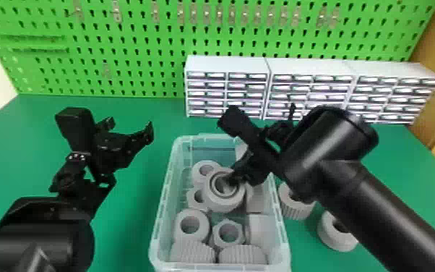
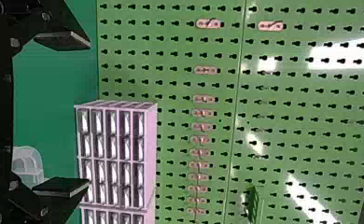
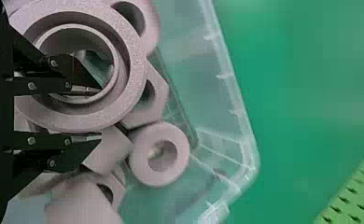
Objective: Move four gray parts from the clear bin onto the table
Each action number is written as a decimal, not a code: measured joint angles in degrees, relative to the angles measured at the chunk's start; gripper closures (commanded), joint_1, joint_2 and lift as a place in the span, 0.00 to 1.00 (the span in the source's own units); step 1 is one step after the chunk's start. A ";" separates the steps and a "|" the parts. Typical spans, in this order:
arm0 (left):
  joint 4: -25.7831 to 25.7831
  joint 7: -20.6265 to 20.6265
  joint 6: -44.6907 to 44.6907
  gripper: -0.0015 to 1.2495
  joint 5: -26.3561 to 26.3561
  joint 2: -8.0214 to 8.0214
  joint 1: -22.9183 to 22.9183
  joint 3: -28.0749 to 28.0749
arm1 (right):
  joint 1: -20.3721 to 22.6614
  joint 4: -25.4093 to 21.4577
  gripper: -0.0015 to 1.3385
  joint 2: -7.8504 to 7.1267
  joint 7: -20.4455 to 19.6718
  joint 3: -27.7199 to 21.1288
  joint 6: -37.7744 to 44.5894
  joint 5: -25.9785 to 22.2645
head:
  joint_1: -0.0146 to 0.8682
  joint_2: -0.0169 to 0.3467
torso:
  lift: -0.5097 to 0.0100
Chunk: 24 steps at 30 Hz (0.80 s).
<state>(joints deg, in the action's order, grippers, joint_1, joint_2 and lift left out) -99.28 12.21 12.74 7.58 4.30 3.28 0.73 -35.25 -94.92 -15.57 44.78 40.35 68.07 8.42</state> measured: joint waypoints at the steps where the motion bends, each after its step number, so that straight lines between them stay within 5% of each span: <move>1: 0.00 0.00 0.00 0.19 -0.01 0.00 -0.02 0.00 | 0.44 -0.33 0.95 0.44 0.02 -1.31 -0.10 0.65 | 0.79 0.12 | 0.89; 11: -0.16 0.01 0.00 0.19 -0.07 0.04 -0.33 0.28 | 3.88 -5.04 0.95 2.84 0.06 -10.94 -0.39 8.59 | 0.79 0.12 | 0.89; 24: -0.78 0.01 0.05 0.19 -0.21 0.31 -0.66 0.84 | 8.89 -11.21 0.95 2.78 0.07 -20.74 1.64 20.12 | 0.79 0.12 | 0.89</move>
<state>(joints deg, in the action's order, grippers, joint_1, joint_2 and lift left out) -100.06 12.21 12.79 7.38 4.62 2.62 1.57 -26.37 -106.13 -12.79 44.85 19.61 69.71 28.54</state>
